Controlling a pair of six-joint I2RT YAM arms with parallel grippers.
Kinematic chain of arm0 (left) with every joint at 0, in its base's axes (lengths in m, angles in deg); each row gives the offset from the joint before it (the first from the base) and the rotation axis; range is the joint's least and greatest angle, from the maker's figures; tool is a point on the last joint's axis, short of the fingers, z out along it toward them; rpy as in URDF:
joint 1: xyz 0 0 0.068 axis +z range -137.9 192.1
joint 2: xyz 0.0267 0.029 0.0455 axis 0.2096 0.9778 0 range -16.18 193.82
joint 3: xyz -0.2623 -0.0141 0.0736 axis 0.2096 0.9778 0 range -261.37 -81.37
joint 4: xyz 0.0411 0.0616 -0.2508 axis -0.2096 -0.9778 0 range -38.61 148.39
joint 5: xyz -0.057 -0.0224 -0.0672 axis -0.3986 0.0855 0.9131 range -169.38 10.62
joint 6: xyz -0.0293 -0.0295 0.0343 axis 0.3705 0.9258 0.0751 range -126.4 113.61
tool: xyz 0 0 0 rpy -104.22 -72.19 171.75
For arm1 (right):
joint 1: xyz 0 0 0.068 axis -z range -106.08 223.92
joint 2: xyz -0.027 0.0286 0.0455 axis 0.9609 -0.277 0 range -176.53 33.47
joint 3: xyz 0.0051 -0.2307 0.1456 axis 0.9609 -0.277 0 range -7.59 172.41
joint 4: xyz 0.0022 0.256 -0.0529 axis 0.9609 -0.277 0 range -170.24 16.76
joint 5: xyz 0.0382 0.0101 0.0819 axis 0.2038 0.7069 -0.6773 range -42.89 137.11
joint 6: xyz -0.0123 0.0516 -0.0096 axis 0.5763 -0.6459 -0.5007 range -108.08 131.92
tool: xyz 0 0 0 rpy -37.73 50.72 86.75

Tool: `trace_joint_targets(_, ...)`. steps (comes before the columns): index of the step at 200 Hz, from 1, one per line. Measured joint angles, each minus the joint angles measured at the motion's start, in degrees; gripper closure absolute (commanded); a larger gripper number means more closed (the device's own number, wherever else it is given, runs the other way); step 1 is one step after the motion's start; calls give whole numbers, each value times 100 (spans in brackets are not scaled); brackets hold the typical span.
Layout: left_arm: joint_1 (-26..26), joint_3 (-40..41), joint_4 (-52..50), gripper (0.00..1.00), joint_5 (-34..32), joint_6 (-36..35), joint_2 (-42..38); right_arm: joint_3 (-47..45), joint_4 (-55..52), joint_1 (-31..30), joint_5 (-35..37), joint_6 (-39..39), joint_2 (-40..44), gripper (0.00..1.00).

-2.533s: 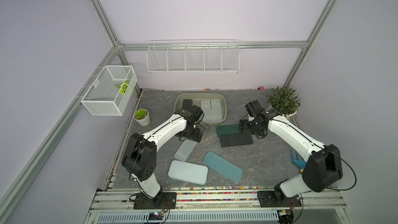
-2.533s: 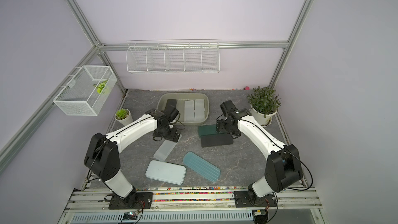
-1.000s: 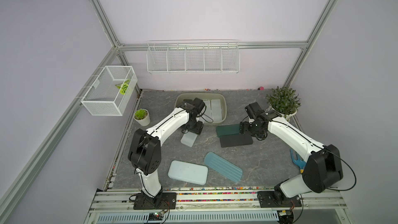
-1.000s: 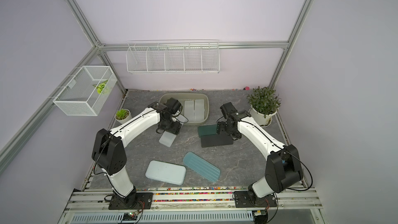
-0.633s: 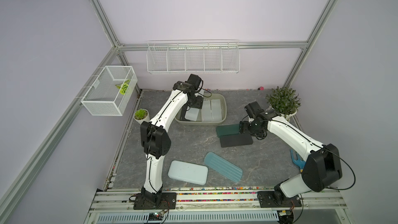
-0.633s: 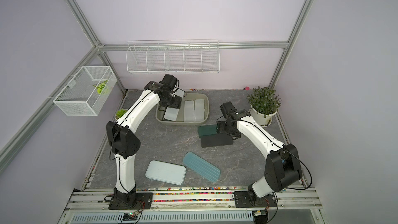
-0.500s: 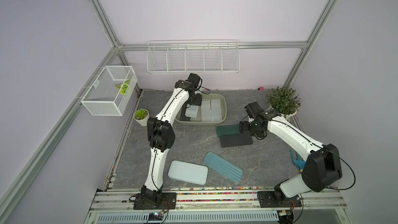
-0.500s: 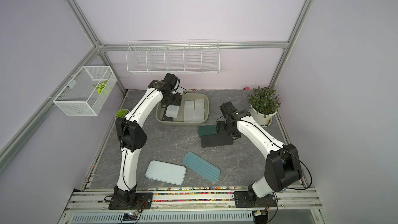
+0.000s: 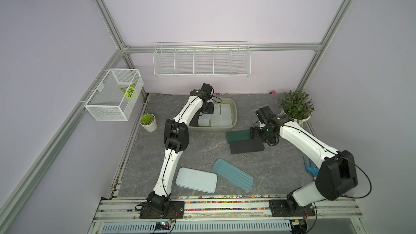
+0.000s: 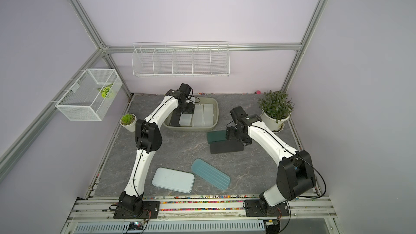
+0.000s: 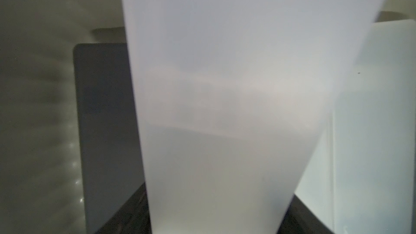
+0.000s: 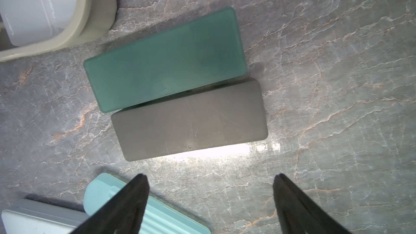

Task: Put the pencil case into the storage box
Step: Place the pencil case at the storage box.

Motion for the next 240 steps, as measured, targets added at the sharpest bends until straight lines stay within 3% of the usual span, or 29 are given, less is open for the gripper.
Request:
trace_joint_targets(39, 55, -4, 28, 22, 11, 35, 164, 68, -42, 0, 2, 50, 0, 9)
trace_joint_targets(103, 219, -7, 17, 7, -131, 105, 164, 131, -46, 0, 2, 55, 0, 9)
trace_joint_targets(176, 225, 55, 0, 6, 61, 107, 31, 122, -44, 0, 2, 48, 2, 9)
trace_joint_targets(240, 208, 516, -20, 8, 398, 142, -723, 20, -48, 0, 20, 0, 151, 9)
